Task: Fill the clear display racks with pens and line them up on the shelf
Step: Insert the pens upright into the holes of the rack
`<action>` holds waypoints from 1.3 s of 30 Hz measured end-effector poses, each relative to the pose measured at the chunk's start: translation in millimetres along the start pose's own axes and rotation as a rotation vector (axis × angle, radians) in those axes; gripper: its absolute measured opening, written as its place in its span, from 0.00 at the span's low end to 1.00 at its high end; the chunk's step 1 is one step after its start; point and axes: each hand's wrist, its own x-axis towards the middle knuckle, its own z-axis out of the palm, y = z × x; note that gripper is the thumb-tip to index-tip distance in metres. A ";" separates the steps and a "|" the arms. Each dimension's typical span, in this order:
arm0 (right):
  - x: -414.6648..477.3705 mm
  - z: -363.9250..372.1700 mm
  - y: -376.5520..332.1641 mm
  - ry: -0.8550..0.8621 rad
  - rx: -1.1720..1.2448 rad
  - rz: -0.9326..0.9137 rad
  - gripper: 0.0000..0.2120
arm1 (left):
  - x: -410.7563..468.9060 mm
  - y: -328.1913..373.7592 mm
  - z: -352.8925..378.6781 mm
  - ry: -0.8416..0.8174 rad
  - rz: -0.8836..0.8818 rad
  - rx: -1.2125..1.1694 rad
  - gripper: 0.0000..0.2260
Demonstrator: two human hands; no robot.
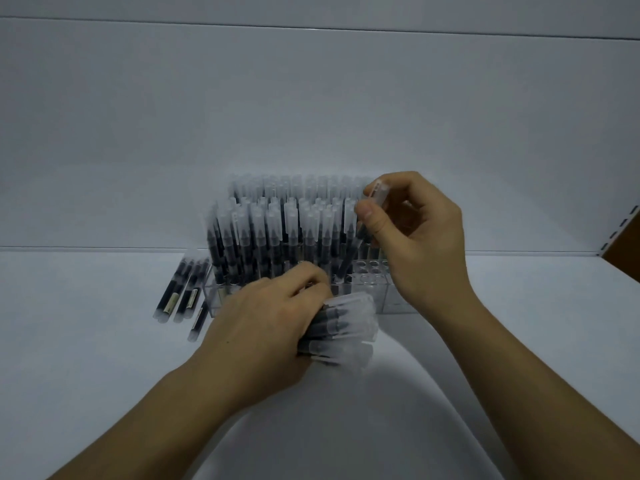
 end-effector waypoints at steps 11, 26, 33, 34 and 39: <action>2.7 14.8 3.2 -0.007 -0.313 -0.210 0.15 | 0.1 -0.7 3.2 -0.118 -0.069 0.048 0.24; -1.5 17.7 15.5 -0.031 -0.442 -0.278 0.07 | -1.4 -4.1 4.0 -0.103 -0.062 0.004 0.23; -10.3 8.6 -0.7 0.069 -0.296 -0.234 0.04 | 1.0 1.0 0.6 0.205 -0.524 -0.814 0.04; -11.3 8.9 -2.5 0.047 -0.254 -0.212 0.03 | 1.3 1.2 -1.2 0.241 -0.594 -0.941 0.04; -16.4 13.4 -6.7 -0.124 -0.044 -0.077 0.04 | 5.4 4.4 -6.0 0.309 -0.633 -1.319 0.10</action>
